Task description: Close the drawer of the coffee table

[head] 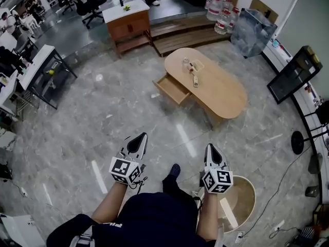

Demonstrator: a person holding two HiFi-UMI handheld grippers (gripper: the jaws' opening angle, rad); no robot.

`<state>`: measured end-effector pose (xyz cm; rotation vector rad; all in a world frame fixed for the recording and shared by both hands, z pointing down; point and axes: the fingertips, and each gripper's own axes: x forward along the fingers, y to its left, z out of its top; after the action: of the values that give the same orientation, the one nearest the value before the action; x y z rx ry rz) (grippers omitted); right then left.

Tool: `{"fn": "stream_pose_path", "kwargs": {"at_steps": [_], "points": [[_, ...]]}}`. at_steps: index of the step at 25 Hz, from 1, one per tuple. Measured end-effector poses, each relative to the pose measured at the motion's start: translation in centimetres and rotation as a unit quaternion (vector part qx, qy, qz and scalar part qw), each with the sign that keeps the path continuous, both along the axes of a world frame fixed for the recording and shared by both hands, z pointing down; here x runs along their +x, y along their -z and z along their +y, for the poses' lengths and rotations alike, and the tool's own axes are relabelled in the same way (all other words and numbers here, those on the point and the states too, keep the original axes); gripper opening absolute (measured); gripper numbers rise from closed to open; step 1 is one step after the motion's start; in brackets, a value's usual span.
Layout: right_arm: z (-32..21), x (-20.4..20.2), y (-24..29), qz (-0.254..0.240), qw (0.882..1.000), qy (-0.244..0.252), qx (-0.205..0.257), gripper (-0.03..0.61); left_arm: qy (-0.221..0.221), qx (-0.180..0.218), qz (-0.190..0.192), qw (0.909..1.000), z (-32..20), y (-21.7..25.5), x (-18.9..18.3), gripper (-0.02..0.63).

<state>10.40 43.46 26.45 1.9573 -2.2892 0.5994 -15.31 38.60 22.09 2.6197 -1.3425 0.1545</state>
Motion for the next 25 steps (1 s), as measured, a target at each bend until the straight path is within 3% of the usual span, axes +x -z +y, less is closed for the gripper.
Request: {"fn": "stream_pose_path", "kwargs": {"at_steps": [12, 25], "points": [[-9.7, 4.8, -1.4, -0.021, 1.000, 0.011, -0.018, 0.026, 0.012, -0.011, -0.001, 0.9999, -9.1, -0.6, 4.8, 0.025], [-14.0, 7.2, -2.0, -0.023, 0.999, 0.031, -0.023, 0.026, 0.024, -0.012, 0.004, 0.9996, -13.3, -1.5, 8.3, 0.025]]}}
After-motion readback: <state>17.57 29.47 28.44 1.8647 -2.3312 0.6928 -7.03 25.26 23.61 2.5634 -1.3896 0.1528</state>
